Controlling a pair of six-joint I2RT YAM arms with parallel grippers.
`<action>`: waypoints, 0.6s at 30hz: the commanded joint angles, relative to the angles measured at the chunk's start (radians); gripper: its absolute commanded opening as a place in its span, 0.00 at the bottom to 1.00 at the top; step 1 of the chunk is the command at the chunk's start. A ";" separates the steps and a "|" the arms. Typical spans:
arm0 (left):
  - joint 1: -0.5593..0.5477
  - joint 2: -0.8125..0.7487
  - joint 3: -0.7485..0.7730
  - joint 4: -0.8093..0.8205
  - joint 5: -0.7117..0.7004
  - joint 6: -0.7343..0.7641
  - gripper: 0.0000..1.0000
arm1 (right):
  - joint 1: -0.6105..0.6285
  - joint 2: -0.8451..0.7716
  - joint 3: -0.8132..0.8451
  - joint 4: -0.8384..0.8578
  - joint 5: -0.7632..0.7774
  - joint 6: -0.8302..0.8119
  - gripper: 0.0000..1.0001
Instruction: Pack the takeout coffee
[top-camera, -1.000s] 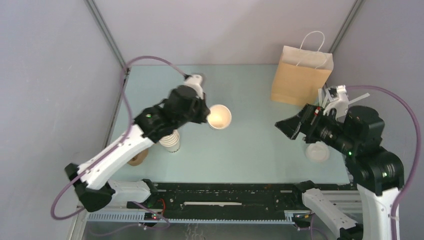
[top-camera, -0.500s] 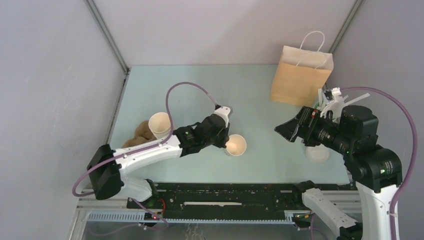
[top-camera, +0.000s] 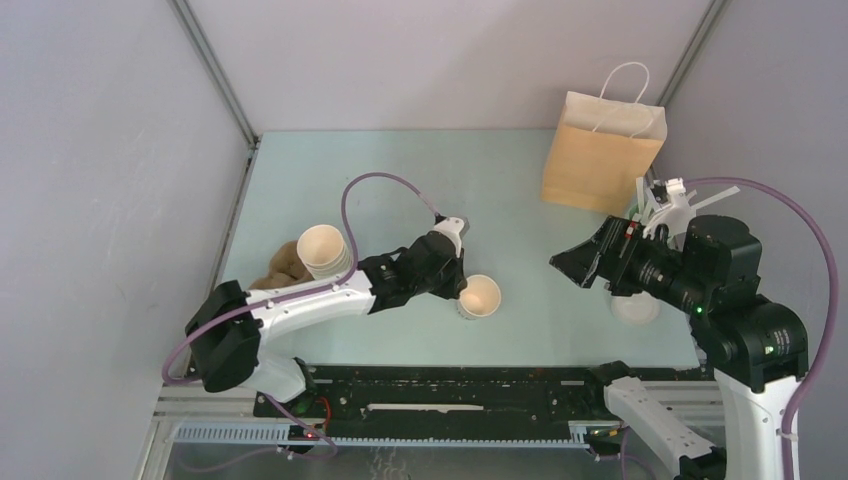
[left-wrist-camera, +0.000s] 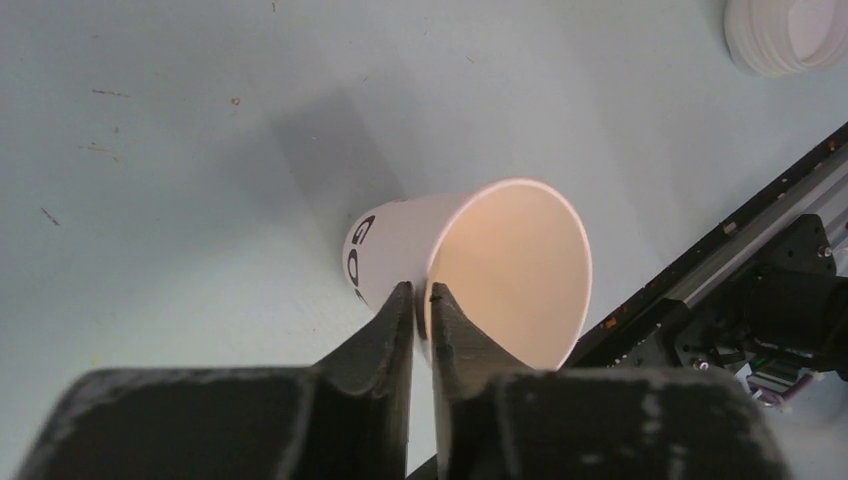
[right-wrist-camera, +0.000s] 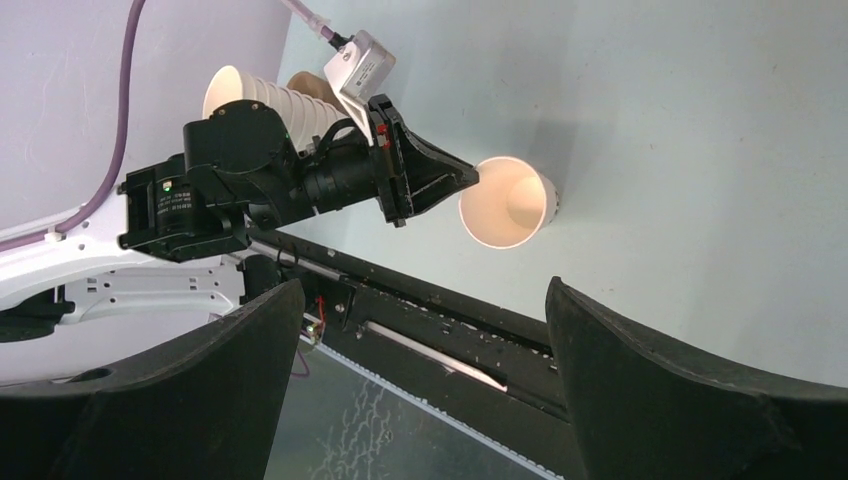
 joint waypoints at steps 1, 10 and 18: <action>0.012 0.002 -0.006 0.008 -0.003 -0.007 0.22 | -0.005 -0.018 0.000 0.000 0.011 0.015 1.00; 0.016 -0.133 0.053 -0.128 -0.055 0.109 0.78 | -0.006 0.007 -0.010 -0.008 0.073 -0.035 1.00; 0.016 -0.348 0.268 -0.410 -0.114 0.222 0.90 | -0.043 0.069 -0.252 0.073 0.153 -0.031 1.00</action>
